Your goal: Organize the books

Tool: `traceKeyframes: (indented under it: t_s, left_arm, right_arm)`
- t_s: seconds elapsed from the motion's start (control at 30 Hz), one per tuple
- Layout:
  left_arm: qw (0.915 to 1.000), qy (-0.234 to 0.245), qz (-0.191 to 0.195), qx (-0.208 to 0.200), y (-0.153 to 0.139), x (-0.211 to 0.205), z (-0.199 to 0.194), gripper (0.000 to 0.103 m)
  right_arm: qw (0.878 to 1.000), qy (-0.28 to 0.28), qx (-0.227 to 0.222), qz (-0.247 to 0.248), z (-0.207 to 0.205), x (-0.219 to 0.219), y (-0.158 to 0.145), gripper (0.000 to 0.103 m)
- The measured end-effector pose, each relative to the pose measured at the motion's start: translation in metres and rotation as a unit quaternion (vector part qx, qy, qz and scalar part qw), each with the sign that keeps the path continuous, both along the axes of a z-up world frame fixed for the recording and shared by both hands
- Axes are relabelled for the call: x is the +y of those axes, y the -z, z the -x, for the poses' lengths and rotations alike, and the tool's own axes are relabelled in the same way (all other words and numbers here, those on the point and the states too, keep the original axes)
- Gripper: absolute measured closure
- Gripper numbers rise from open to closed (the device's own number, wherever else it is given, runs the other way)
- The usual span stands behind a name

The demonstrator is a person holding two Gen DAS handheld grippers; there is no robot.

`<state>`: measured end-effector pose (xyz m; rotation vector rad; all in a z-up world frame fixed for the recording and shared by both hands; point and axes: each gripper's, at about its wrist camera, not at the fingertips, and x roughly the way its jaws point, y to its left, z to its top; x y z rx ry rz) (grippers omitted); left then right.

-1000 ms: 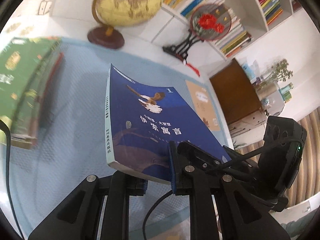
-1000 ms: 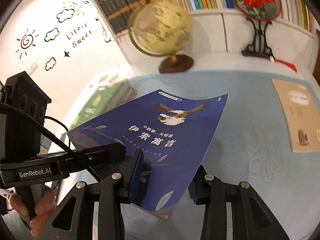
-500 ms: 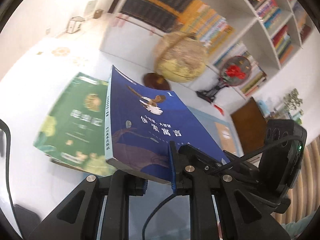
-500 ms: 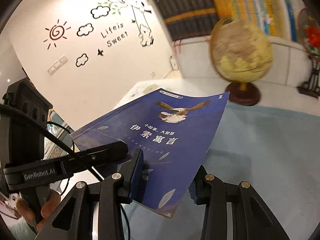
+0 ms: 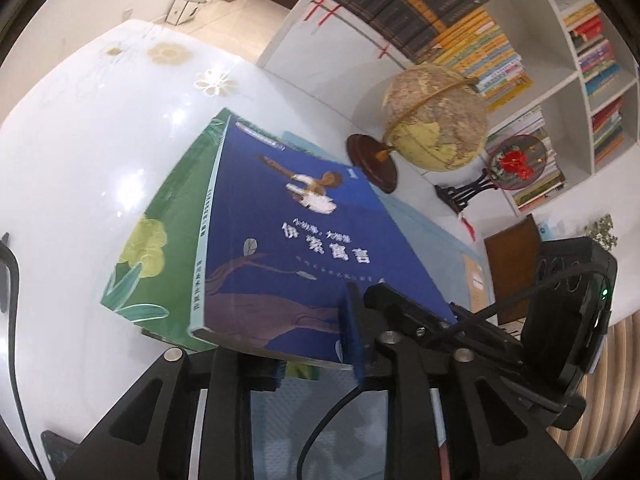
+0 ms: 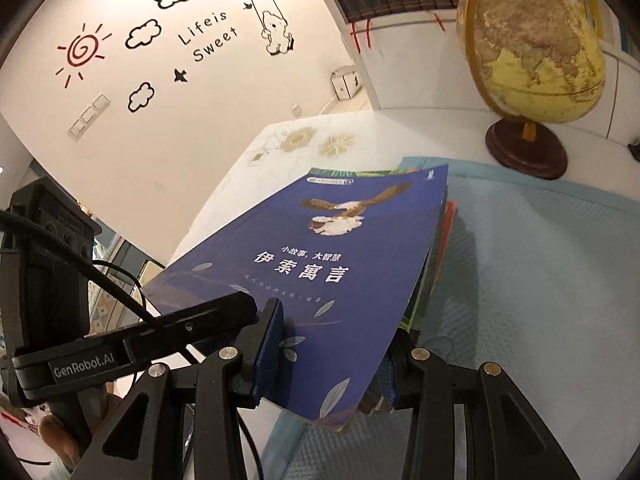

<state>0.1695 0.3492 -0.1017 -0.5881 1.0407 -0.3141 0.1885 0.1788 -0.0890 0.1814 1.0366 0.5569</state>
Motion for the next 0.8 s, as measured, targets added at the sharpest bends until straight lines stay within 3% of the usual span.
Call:
traceKeyframes:
  t_s: [0.37, 0.5, 0.8]
  left_arm:
    - [0.9978, -0.016, -0.031, 0.057, 0.029, 0.019, 0.011, 0.07]
    - [0.9933, -0.027, -0.086, 0.072, 0.035, 0.024, 0.031, 0.071]
    - [0.9902, -0.057, -0.102, 0.076, 0.03, 0.021, 0.062, 0.071]
  right_arm:
    - [0.998, 0.001, 0.055, 0.012, -0.006, 0.01, 0.029, 0.061]
    - [0.996, -0.008, 0.089, 0.017, -0.008, 0.01, 0.043, 0.06]
    - [0.996, -0.027, 0.087, 0.023, 0.014, -0.016, 0.041, 0.053]
